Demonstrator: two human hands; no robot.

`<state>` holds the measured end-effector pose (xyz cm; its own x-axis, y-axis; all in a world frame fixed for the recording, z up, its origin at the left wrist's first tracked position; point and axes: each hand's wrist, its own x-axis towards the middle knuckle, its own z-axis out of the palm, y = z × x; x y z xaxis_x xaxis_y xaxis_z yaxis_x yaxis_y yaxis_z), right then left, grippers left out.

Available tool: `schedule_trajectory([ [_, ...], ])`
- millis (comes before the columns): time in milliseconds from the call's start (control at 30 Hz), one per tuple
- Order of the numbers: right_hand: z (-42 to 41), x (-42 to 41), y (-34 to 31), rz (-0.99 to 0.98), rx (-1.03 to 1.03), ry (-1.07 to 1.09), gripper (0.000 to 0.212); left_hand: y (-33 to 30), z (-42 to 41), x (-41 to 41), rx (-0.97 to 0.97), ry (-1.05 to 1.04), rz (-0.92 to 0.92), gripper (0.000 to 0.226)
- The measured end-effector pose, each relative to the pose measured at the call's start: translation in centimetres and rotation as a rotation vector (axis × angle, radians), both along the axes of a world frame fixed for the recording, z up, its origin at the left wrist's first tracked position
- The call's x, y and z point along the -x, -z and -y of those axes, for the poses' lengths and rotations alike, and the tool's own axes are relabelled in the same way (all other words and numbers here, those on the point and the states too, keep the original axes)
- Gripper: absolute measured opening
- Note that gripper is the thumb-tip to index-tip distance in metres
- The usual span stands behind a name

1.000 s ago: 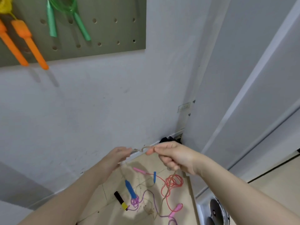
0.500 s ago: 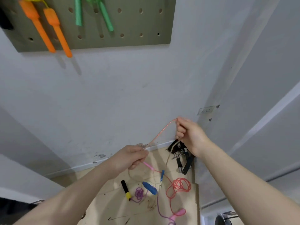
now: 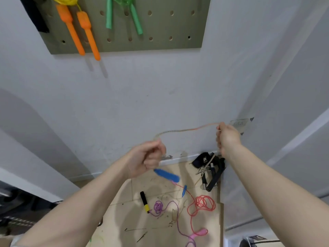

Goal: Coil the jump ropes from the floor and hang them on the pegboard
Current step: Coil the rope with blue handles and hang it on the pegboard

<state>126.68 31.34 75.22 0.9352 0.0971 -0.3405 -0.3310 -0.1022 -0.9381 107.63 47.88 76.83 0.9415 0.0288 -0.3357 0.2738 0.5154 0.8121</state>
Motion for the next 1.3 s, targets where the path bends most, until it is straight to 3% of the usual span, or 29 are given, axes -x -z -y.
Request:
schedule_trajectory([
  [33,0.4,0.1,0.6,0.066,0.177,-0.076,0.029,-1.1,0.1,-0.2,0.101,-0.107,0.136,0.020],
  [100,1.0,0.7,1.6,0.238,0.503,-0.292,0.034,-2.6,0.1,-0.9,0.122,-0.295,0.285,0.029],
  [233,0.7,3.9,0.8,0.296,0.863,-0.999,0.033,-2.9,-0.9,-2.2,-0.054,-0.485,0.253,0.052],
  [333,0.6,6.7,-1.7,0.307,0.891,-1.370,0.034,-1.3,-2.0,-2.9,-0.166,-0.534,0.129,0.057],
  [433,0.9,8.2,-5.1,0.219,0.576,-1.529,0.032,0.0,-2.4,-3.1,-0.436,-0.415,-0.035,0.055],
  [500,1.1,8.7,-7.6,0.251,0.278,-1.484,0.022,0.2,-1.3,-3.1,-0.496,-0.264,-0.085,0.051],
  [600,0.8,7.5,-9.6,0.390,-0.038,-1.085,0.022,-0.6,1.1,-3.3,-0.490,-0.006,-0.092,0.045],
  [733,0.3,4.4,-8.9,0.497,-0.062,-0.552,0.031,-2.8,3.4,-4.1,-0.114,0.341,0.038,0.085],
  [800,0.4,4.0,-7.8,0.515,0.020,-0.472,0.028,-4.3,4.4,-4.1,0.061,0.511,0.192,0.079],
  [867,0.7,4.5,-6.5,0.483,0.151,-0.568,0.030,-5.7,5.0,-4.1,0.105,0.497,0.332,0.062],
  [933,0.9,5.6,-5.1,0.351,0.174,-0.804,0.042,-6.6,5.0,-4.4,0.076,0.282,0.369,0.048],
  [1033,1.8,7.1,-4.7,0.036,0.218,-1.156,0.035,-6.2,3.5,-5.1,-0.004,-0.140,0.267,0.041],
  [1133,2.5,8.3,-6.8,-0.052,0.351,-1.341,0.017,-3.8,1.2,-5.6,-0.136,-0.405,0.114,0.047],
  [1233,2.9,8.5,-9.6,0.098,0.256,-1.389,0.015,-1.8,0.8,-5.1,-0.478,-0.297,-0.031,0.047],
  [1300,2.9,8.0,-10.8,0.341,0.134,-1.227,0.010,-1.9,2.0,-4.5,-0.495,-0.101,-0.046,0.047],
])
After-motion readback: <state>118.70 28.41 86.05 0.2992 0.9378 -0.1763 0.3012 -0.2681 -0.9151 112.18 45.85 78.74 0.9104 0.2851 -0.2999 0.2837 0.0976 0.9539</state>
